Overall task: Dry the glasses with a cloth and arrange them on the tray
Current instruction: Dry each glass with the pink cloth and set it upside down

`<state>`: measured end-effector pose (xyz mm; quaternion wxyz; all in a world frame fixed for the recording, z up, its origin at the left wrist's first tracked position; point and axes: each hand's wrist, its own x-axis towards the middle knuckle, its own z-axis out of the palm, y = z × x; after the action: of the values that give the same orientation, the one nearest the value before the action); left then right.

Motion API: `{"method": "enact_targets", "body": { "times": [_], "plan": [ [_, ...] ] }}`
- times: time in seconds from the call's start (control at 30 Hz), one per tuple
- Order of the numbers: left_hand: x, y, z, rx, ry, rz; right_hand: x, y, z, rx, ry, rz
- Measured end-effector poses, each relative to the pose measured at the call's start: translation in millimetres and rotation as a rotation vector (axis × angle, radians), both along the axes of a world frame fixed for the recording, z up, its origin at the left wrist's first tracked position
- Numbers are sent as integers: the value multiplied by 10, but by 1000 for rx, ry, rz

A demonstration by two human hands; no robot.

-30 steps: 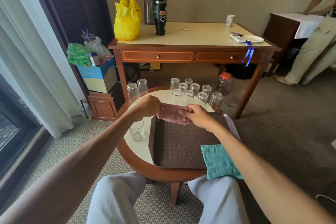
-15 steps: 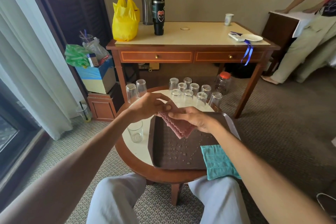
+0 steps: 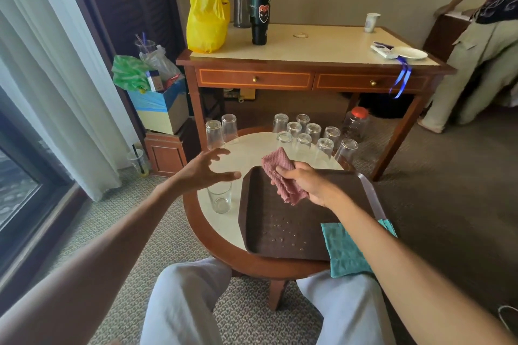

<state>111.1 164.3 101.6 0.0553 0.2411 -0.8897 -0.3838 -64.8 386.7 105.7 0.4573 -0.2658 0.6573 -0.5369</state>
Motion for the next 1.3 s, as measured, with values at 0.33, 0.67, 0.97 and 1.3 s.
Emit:
{"method": "enact_targets", "body": {
  "times": [0.33, 0.67, 0.97, 1.3],
  "plan": [
    [259, -121, -759, -4, -59, 137, 209, -295, -190, -9, 9, -19],
    [252, -91, -943, 60, 81, 239, 225, -312, -234, -6, 29, 26],
    [125, 30, -248, 76, 242, 209, 185, -222, 48, -73, -99, -46],
    [-166, 492, 551, -221, 276, -184, 137, 105, 439, 38, 125, 100]
  ]
}}
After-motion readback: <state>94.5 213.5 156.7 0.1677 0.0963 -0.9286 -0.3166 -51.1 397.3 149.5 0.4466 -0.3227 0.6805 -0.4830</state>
